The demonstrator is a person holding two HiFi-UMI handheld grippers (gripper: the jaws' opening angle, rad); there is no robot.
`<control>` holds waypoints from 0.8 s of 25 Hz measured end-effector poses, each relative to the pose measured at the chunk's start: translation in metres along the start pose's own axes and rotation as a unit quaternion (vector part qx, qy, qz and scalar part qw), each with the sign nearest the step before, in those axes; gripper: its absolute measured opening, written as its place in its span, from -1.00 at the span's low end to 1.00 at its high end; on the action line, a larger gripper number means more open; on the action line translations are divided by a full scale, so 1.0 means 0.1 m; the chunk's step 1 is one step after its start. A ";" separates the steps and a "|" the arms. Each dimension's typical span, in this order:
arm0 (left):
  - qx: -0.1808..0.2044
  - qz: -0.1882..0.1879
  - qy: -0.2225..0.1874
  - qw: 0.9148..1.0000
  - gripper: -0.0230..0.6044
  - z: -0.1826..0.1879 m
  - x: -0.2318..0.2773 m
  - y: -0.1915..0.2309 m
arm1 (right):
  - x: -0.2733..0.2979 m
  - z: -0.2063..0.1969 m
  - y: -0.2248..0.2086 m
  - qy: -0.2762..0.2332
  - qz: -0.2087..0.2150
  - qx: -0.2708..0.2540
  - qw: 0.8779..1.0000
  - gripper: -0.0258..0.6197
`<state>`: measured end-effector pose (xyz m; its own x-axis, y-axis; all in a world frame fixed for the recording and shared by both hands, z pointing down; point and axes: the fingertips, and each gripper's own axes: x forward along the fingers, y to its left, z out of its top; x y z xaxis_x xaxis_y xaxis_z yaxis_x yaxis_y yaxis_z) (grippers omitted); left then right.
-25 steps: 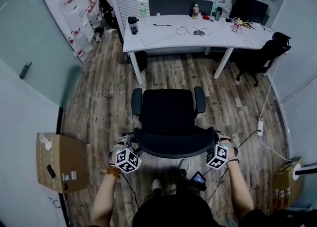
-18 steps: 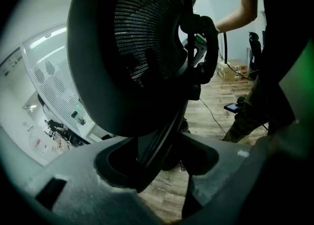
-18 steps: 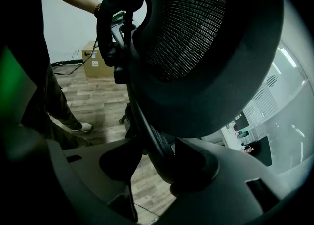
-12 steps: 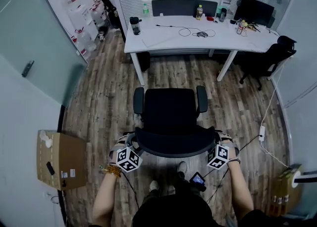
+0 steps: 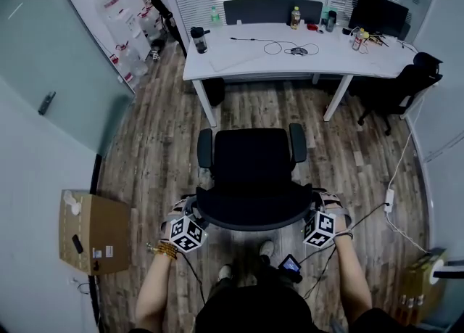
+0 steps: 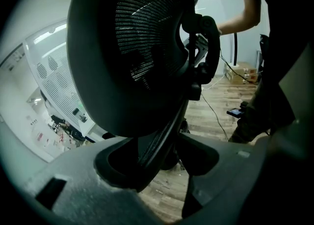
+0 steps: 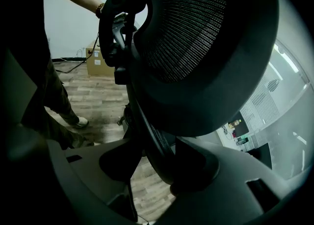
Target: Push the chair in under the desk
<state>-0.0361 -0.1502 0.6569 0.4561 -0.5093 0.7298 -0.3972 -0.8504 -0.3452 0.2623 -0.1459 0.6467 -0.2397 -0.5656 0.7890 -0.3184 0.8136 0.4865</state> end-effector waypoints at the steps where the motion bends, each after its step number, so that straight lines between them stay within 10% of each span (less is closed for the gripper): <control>1: -0.002 0.002 0.000 1.000 -0.09 0.03 0.02 0.00 | 0.00 -0.02 -0.04 -0.002 0.000 -0.001 1.000 -0.27; 20: -0.015 0.005 0.006 1.000 -0.10 0.37 0.47 0.35 | 0.31 -0.25 -0.66 0.013 0.015 -0.012 1.000 -0.26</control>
<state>0.0013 -0.2090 0.6571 0.4423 -0.5161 0.7335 -0.4263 -0.8405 -0.3343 0.2991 -0.2136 0.6482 -0.2245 -0.5374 0.8129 -0.2895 0.8333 0.4709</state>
